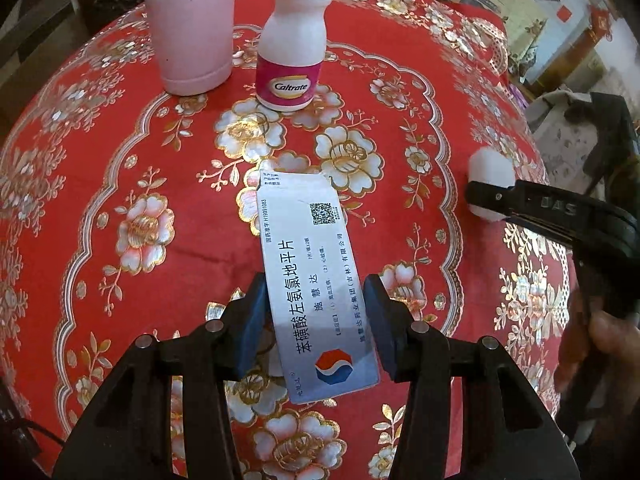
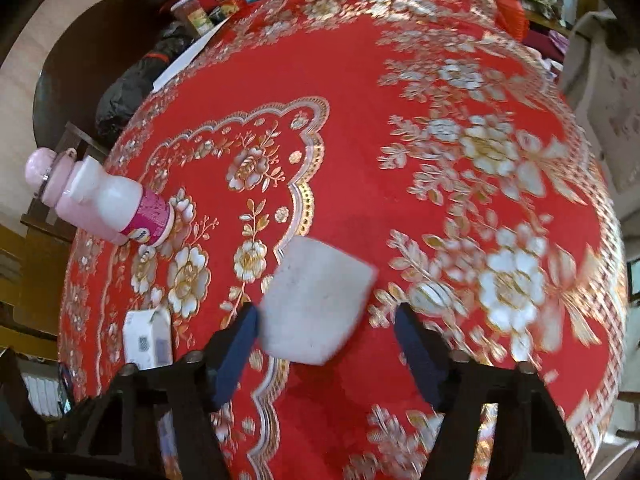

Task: Collect trash
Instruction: 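Grasp the white medicine box with left tool while right tool grasps the white foam block, then carry the medicine box and foam block over the white bucket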

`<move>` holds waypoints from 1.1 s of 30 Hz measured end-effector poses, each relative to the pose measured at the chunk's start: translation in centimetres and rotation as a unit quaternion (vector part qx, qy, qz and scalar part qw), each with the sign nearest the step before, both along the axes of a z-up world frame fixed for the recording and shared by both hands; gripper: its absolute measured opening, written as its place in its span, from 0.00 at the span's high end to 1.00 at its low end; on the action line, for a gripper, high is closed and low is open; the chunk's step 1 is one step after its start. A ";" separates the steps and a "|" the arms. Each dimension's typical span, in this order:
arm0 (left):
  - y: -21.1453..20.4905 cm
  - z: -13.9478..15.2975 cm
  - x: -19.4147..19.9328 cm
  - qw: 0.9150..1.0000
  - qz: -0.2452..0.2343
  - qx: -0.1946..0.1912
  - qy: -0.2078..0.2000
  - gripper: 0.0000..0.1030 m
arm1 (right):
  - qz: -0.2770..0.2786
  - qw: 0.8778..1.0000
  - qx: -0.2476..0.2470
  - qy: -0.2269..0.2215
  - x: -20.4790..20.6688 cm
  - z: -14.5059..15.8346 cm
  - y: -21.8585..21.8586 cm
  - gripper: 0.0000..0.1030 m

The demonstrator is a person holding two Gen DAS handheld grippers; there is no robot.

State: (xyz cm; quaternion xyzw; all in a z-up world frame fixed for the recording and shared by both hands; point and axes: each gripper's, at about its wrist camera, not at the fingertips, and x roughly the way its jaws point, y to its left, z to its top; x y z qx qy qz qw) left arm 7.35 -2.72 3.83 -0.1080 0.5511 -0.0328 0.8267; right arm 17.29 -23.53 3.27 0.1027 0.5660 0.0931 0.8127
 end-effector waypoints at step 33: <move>-10.1 5.1 -8.1 0.994 -0.097 0.002 -0.044 0.55 | -0.017 0.999 0.031 -0.023 -19.5 2.8 -8.9 0.67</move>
